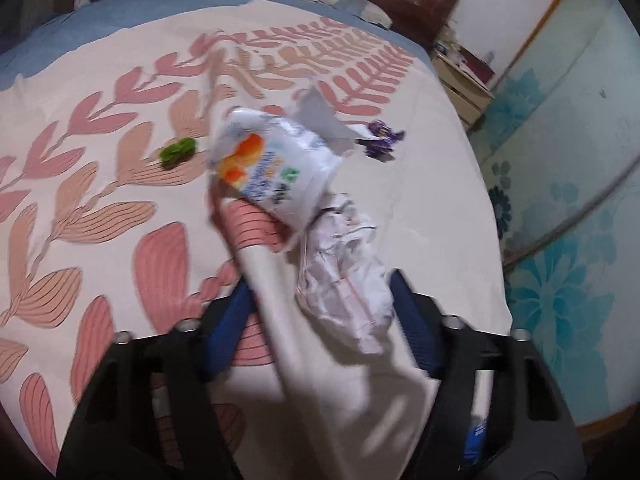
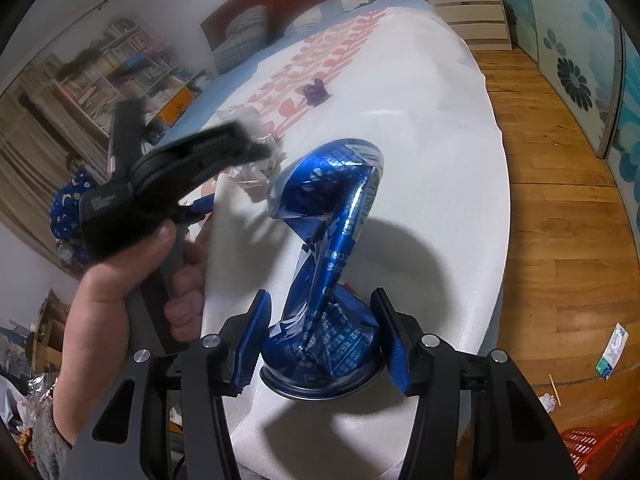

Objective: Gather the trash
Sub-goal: 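Grasp the crushed blue can with the right tool while the left tool grasps crumpled paper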

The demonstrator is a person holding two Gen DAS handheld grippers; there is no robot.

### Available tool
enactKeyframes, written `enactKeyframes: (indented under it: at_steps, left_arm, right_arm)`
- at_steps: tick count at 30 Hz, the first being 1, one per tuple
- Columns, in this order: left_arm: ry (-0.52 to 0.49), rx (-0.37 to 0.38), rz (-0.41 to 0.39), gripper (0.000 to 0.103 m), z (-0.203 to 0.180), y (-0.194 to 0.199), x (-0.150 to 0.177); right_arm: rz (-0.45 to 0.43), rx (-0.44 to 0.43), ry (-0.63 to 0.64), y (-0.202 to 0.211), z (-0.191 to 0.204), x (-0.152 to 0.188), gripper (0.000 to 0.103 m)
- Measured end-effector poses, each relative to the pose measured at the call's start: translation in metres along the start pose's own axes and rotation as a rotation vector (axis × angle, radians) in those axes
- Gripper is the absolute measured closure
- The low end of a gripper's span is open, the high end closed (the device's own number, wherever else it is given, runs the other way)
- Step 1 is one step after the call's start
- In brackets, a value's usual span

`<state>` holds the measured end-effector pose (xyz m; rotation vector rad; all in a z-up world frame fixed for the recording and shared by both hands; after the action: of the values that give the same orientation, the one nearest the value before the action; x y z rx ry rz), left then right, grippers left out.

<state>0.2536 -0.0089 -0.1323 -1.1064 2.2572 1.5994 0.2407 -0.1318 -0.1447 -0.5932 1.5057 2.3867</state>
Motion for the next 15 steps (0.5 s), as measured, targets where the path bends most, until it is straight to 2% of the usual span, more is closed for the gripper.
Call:
enactKeyframes:
  at_steps: [1, 5, 9, 11, 15]
  left_arm:
    - [0.013, 0.009, -0.006, 0.052, 0.004, 0.003, 0.0]
    - [0.02, 0.041, -0.004, 0.065, 0.01, 0.012, 0.002]
    - [0.011, 0.048, -0.016, 0.068, 0.011, 0.025, 0.009]
    - [-0.003, 0.051, -0.017, 0.075, 0.01, 0.032, 0.014]
    - [0.003, 0.077, -0.018, 0.081, 0.013, 0.04, 0.019]
  right_arm:
    - [-0.001, 0.002, 0.0, 0.0, 0.0, 0.0, 0.051]
    - [-0.007, 0.016, -0.004, 0.004, -0.001, 0.001, 0.051]
    - [-0.014, 0.033, -0.01, 0.008, -0.003, 0.002, 0.051]
    - [-0.018, 0.038, -0.012, 0.01, -0.004, 0.003, 0.051]
    - [-0.024, 0.048, -0.013, 0.012, -0.006, 0.003, 0.051]
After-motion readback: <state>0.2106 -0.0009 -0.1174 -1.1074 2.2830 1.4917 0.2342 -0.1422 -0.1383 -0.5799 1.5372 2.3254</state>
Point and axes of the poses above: each gripper's, at about its wrist camera, not at the fingertips, and y roughly against the way its jaws point, z to its left, x to its underside, the point moved 7 cm from there along -y, roughly the way its jaws point, and after that the axes turned 4 degrees about x, right-handed, at the moved point
